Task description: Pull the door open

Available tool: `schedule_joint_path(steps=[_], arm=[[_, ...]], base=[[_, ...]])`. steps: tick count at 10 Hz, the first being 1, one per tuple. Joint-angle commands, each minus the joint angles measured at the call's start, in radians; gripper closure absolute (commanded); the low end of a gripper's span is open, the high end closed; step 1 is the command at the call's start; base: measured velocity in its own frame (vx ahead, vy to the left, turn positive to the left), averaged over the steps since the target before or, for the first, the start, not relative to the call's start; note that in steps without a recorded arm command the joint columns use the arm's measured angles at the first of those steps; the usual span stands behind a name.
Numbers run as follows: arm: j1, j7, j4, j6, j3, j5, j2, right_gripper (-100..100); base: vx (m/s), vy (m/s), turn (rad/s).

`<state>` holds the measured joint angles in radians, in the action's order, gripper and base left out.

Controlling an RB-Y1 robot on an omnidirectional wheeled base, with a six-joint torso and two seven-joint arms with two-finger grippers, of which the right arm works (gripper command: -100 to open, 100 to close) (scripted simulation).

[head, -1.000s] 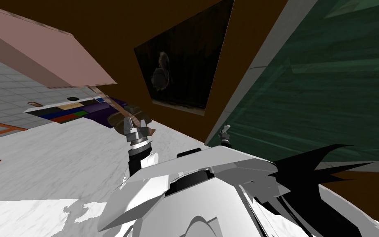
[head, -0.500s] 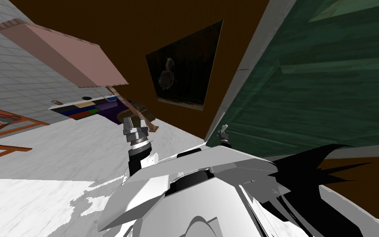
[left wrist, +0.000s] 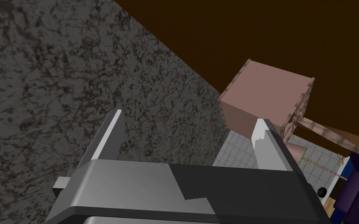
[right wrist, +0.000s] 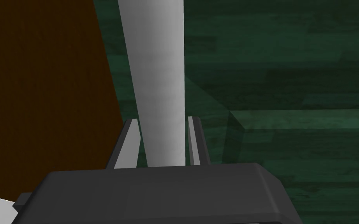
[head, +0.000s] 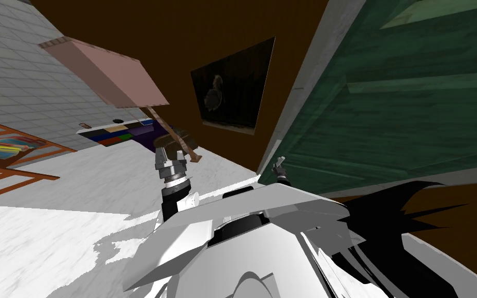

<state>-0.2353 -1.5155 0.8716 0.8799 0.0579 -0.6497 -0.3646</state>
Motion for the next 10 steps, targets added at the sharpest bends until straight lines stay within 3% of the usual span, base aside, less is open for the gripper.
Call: schedule_joint_path(steps=[1, 6, 7, 10], arm=[[-0.012, -0.011, 0.01, 0.005, 0.019, 0.011, -0.006, 100], [-0.041, -0.051, 0.04, 0.026, 0.085, 0.05, -0.033, 100], [-0.039, -0.047, 0.042, 0.022, 0.077, 0.045, -0.032, 100], [-0.064, -0.074, 0.06, 0.044, 0.127, 0.077, -0.051, 100]], base=[[-0.192, -0.03, 0.059], [-0.246, 0.017, 0.057], [-0.116, 0.01, 0.018], [-0.215, -0.038, 0.065]])
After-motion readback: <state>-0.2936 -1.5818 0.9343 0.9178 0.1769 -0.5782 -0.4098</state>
